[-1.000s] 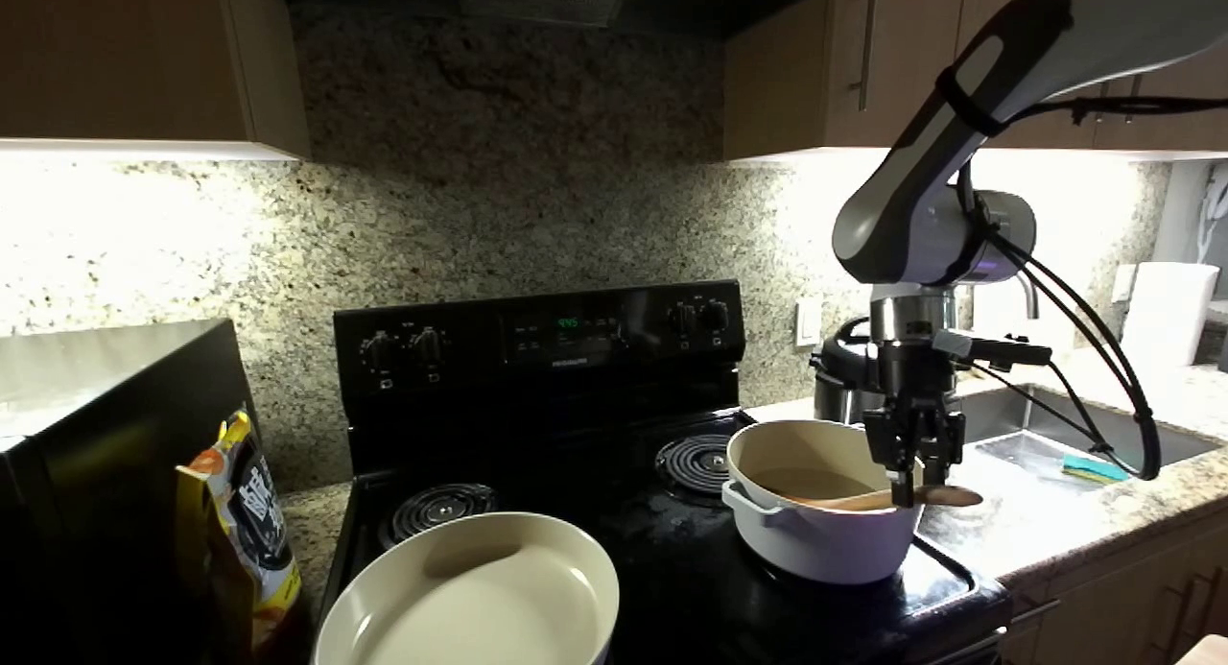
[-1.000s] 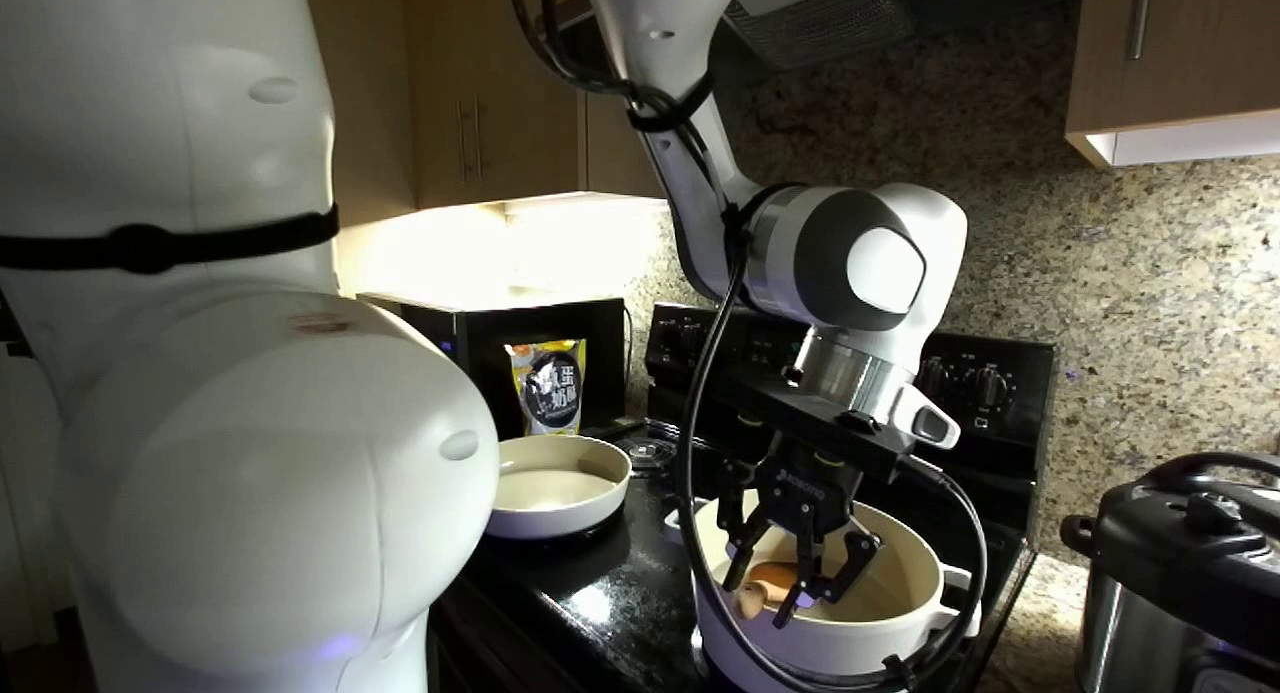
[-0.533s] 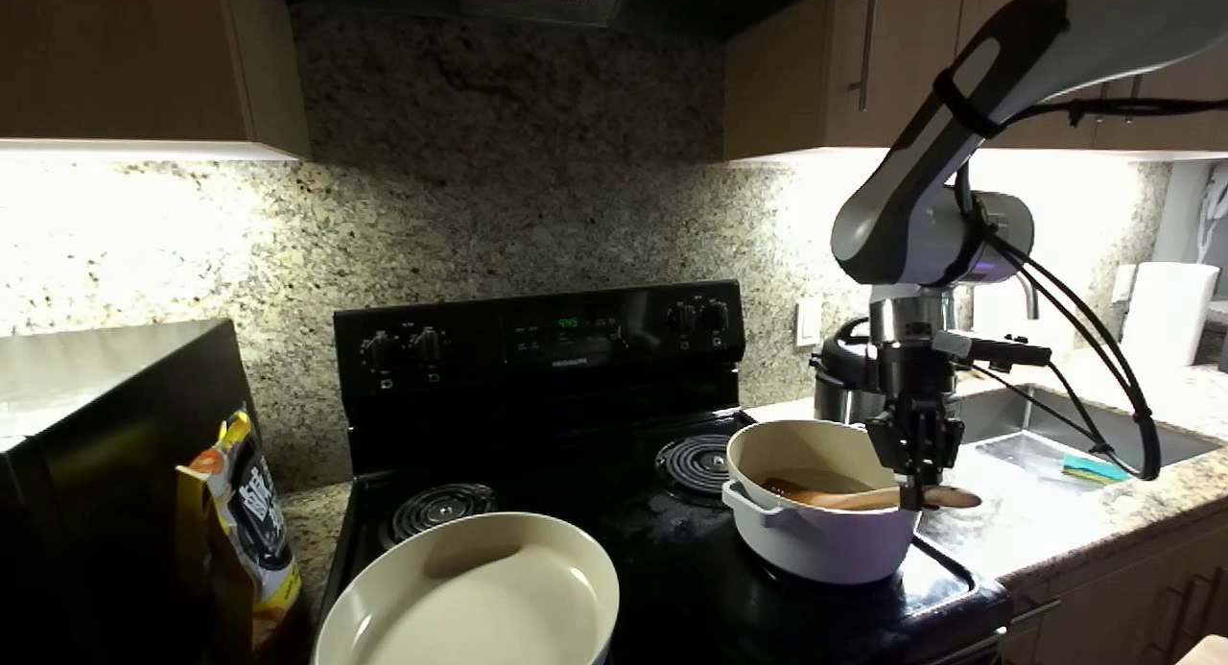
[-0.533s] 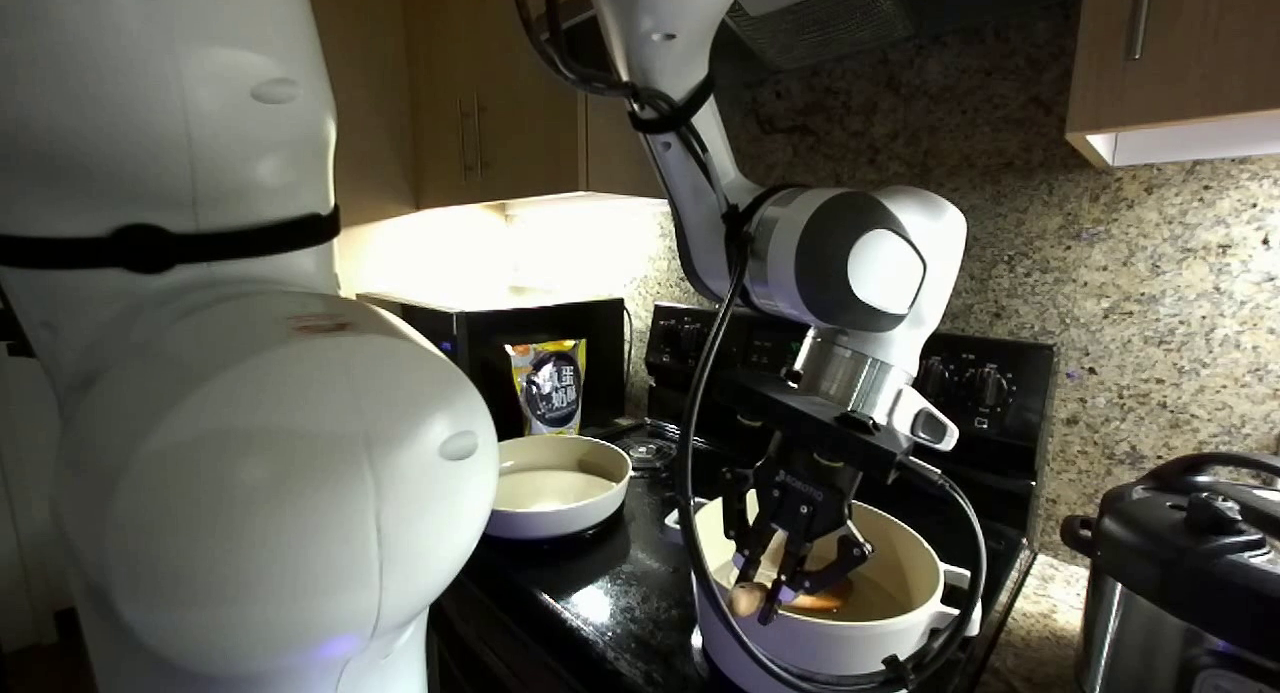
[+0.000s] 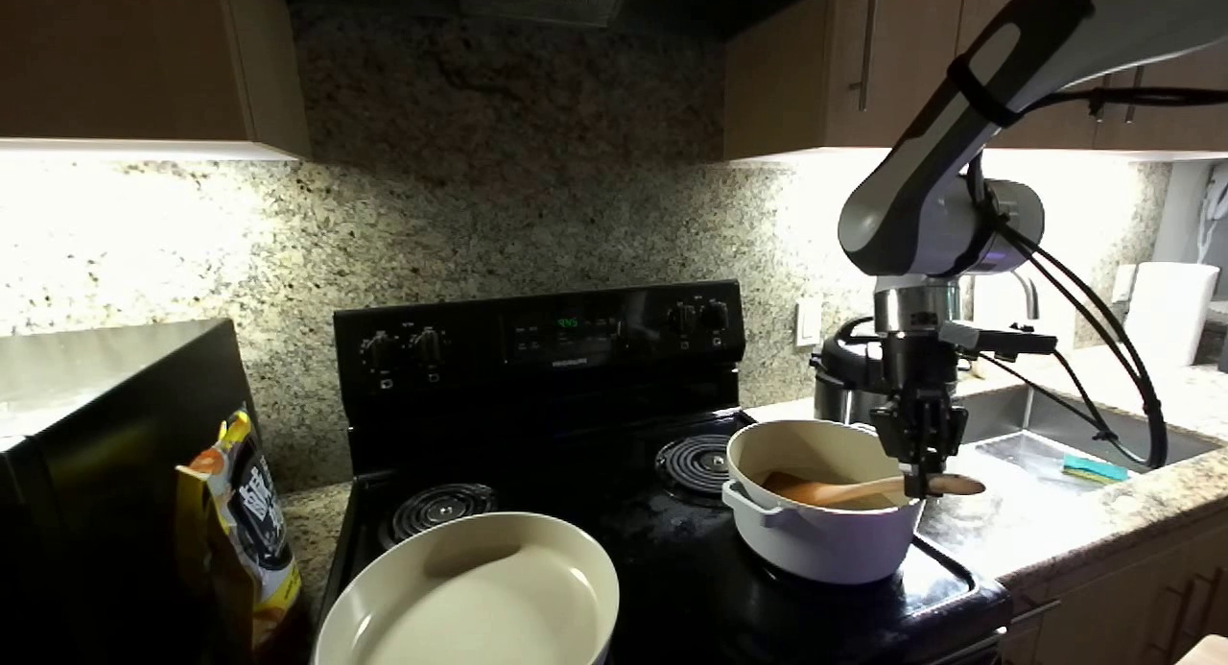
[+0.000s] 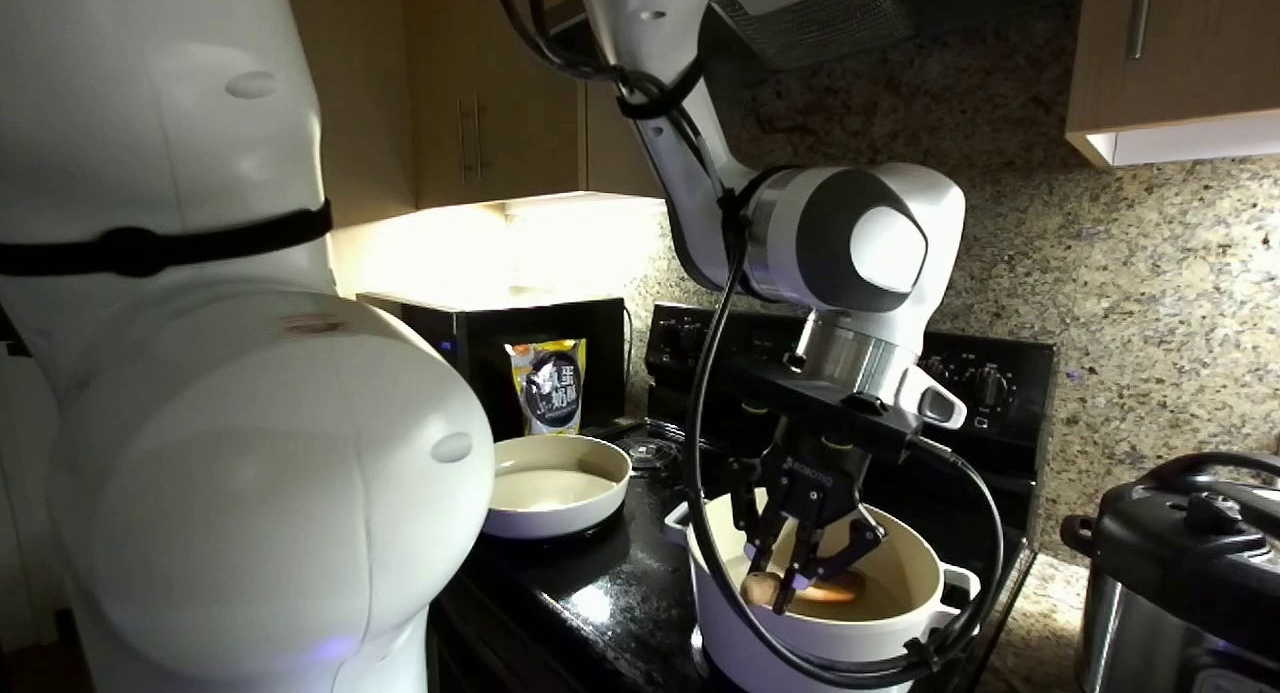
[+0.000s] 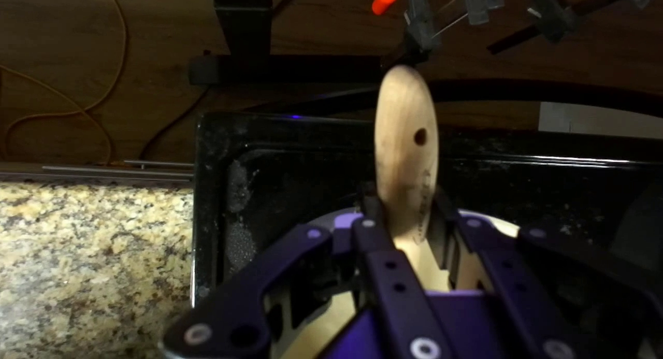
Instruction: Hold the wooden spoon and stir inside the pot.
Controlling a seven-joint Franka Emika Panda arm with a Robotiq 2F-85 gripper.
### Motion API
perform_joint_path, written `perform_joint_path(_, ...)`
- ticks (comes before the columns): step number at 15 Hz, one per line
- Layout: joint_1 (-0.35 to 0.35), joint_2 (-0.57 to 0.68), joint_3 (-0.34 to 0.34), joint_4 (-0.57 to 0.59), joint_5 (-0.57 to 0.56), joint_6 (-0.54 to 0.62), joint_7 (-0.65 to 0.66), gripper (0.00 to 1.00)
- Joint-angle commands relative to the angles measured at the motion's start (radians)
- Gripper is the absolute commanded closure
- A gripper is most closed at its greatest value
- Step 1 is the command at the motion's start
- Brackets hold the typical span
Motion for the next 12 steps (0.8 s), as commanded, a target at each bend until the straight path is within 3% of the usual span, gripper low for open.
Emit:
perform_joint_path(1, -0.032, -0.107, 0.032, -0.050, -0.065, 0.020, 0.070, 0.92)
perform_joint_path(6, -0.038, -0.118, 0.059, 0.001, -0.148, -0.083, 0.123, 0.92)
perform_joint_path(12, -0.005, -0.007, 0.093, 0.121, -0.185, -0.304, 0.094, 0.92)
